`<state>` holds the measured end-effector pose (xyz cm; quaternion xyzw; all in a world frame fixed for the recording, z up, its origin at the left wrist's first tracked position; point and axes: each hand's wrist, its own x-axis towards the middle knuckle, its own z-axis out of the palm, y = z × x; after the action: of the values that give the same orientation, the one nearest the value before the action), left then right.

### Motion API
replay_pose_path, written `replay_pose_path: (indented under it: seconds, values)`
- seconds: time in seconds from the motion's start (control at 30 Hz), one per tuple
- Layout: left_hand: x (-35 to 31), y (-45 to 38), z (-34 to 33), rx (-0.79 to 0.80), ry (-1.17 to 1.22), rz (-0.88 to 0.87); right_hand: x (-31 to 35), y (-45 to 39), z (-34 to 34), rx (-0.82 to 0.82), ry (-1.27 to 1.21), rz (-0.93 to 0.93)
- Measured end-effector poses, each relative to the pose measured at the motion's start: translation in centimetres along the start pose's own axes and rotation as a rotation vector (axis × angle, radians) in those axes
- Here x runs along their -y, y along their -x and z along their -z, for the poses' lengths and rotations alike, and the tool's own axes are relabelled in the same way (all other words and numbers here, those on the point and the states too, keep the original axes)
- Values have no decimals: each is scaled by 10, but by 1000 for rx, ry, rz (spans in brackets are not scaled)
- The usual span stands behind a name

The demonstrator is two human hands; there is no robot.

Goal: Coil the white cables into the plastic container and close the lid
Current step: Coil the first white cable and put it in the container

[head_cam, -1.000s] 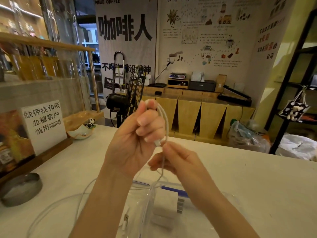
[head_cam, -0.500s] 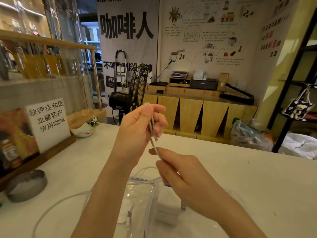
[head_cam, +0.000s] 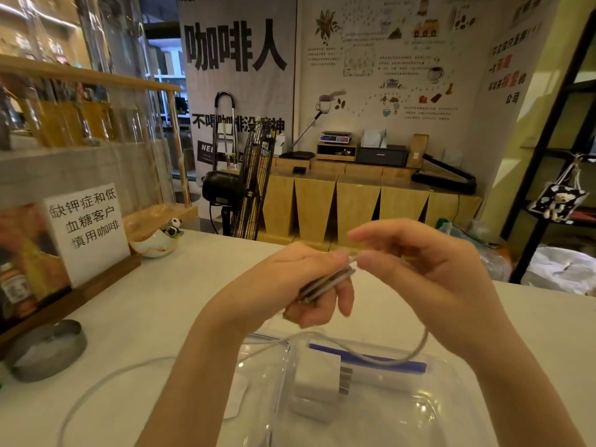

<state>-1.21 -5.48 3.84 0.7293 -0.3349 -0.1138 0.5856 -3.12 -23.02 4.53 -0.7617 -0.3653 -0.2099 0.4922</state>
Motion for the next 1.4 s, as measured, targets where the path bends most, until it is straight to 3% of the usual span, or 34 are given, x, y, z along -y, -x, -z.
replay_pose_path:
  seconds: [0.13,0.3,0.47,0.57,0.7,0.77,0.9,1.03,1.2,1.27,1.4]
  values:
    - [4,4,10,267,420,-25,-5,-3,4,-167,-246,-86]
    - [2,-7,0,500,1015,-80,-14,-5,-12,-235,-284,-117]
    - [-1,-10,-1,262,1356,-147,-19,-5,-29,-130,-285,-246]
    - [3,-11,4,51,1428,-203,-19,-2,-38,32,-250,-338]
    - [11,-14,7,-66,1448,-341,-15,3,-48,237,-191,-390]
    - [11,-15,7,-211,1374,-408,-12,5,-50,323,-144,-371]
    - [7,-15,5,-559,985,-445,-6,7,-52,420,76,-291]
    - [11,-14,2,-773,239,-432,-1,7,-46,376,246,-210]
    - [17,-18,-7,-734,-437,-339,6,7,-34,330,278,-144]
    - [17,-15,-7,-686,-492,-291,9,6,-26,289,223,-137]
    - [11,-8,-1,-471,-352,-183,13,3,-8,163,-1,-115]
